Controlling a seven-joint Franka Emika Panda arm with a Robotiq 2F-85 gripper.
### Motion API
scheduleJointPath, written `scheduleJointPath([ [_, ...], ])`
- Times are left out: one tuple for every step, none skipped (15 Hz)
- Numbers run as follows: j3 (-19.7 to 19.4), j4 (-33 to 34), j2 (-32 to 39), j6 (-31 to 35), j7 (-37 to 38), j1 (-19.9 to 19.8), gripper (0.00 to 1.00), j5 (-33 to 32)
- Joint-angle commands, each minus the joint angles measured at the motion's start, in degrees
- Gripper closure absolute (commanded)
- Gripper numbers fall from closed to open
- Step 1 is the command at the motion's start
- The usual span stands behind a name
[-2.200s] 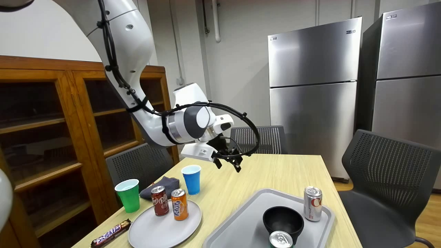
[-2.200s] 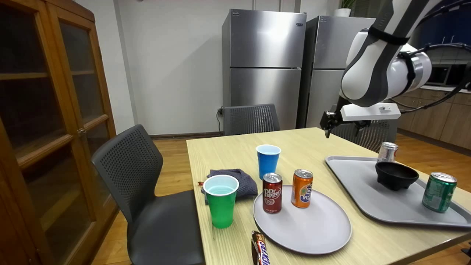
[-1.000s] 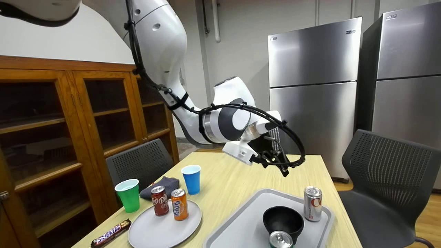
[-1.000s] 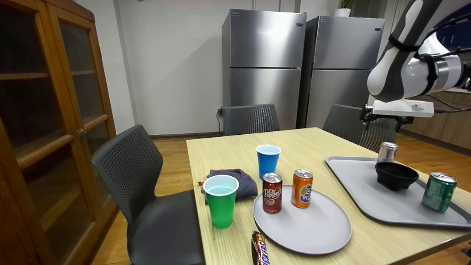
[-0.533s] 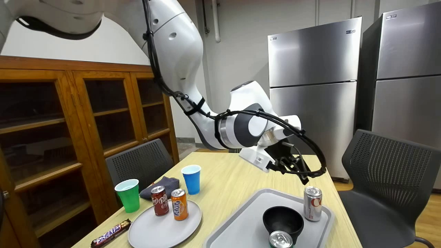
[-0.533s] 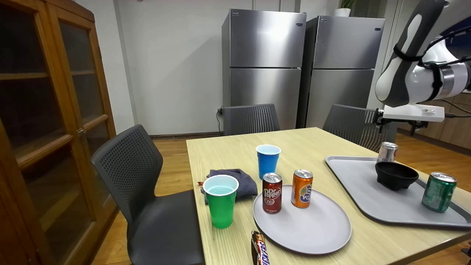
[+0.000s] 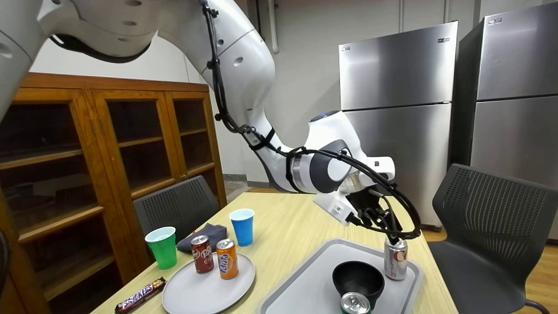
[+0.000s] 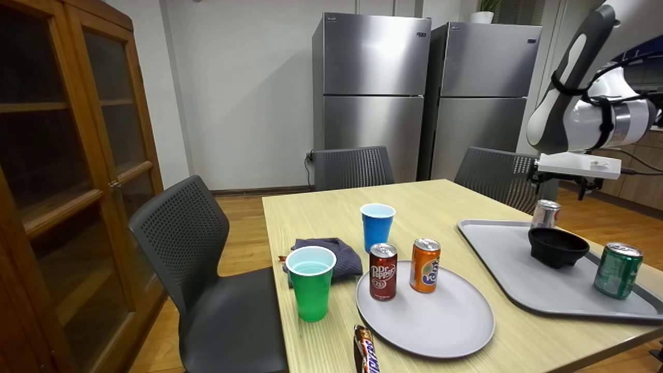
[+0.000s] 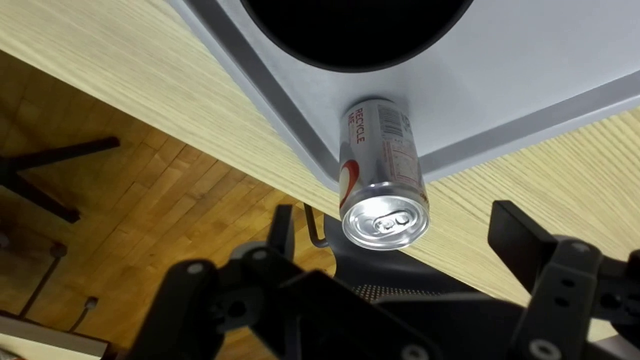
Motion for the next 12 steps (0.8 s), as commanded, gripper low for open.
scheduleJointPath([
  [2.7, 5.25, 2.7, -4.2, -0.17, -3.15, 0.0, 1.68],
  [2.88, 6.19, 3.39, -4.84, -0.04, -3.47, 0.0, 1.76],
  [2.18, 7.32, 4.77, -4.86, 0.83, -3.07, 0.0, 1.57],
  [2.72, 8.28, 5.29, -5.77, 0.68, -3.63, 0.0, 1.78],
  [2.76, 9.44, 6.29, -6.39, 0.9, -3.79, 0.0, 1.92],
  [2.8, 10.4, 7.1, -6.9, 1.03, -3.92, 0.0, 2.03],
  [2.91, 11.53, 7.99, -7.7, 1.16, -4.09, 0.0, 2.22],
  [3.04, 12.57, 8.81, -8.27, 1.25, -4.27, 0.0, 2.41],
  [3.15, 13.63, 9.62, -8.91, 1.42, -4.41, 0.0, 2.62],
  [3.24, 14.69, 10.46, -9.37, 1.68, -4.55, 0.0, 2.83],
  [3.27, 15.84, 11.24, -10.04, 2.05, -4.68, 0.0, 2.93],
  [3.37, 16.88, 11.97, -10.63, 2.33, -4.85, 0.0, 3.06],
])
